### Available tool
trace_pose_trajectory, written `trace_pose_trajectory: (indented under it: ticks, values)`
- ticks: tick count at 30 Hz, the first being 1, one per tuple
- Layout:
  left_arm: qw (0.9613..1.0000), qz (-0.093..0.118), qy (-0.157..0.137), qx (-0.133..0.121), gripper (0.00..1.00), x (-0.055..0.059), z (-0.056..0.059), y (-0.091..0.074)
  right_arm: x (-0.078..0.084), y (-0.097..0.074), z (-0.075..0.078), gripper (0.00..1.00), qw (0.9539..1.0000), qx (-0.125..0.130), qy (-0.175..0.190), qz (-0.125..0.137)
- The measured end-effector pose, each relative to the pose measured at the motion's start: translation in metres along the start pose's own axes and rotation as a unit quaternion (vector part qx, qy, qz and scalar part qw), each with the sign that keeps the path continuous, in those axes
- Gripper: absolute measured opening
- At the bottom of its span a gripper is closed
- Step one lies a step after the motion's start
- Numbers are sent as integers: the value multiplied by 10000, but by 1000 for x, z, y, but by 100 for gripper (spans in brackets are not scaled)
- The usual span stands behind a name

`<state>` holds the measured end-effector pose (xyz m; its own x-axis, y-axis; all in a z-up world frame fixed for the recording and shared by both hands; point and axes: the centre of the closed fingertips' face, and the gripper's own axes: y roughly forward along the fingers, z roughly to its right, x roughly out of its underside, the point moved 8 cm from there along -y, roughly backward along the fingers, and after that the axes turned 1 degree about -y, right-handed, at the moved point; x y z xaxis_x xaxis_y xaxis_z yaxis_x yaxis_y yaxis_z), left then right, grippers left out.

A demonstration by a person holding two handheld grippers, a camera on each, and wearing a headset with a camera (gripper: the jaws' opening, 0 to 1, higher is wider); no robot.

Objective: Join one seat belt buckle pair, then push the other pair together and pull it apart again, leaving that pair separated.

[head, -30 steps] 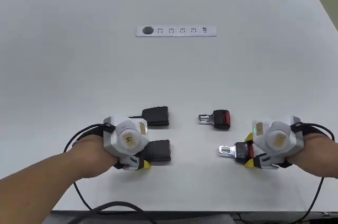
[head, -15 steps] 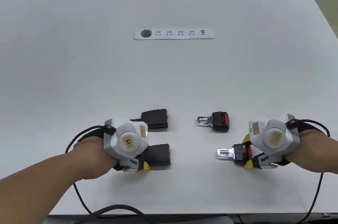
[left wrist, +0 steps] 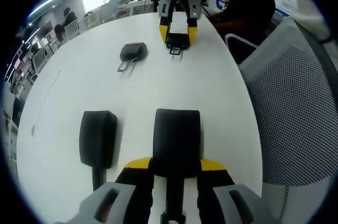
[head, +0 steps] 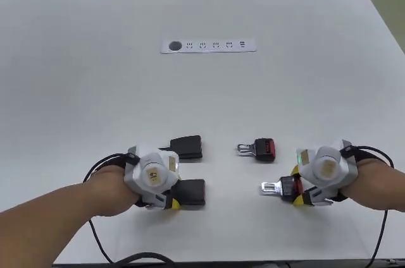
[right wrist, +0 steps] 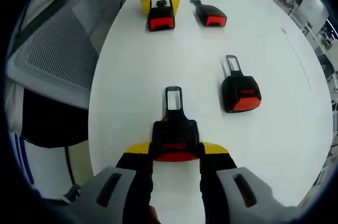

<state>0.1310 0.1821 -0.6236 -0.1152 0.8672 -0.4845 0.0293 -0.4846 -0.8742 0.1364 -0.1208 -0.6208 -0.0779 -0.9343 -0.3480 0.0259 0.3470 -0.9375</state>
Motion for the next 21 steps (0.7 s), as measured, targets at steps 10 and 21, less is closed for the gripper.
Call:
trace_pose_trajectory:
  ticks: [10, 21]
  values:
    - [10000, -58, 52, 22, 31, -1, 0, 0, -1, -1, -1, 33, 10000, -4, -31, -18]
    - [9999, -128, 30, 9, 31, -2, 1, 0, -4, 1, -2, 33, 10000, 8, -63, -65]
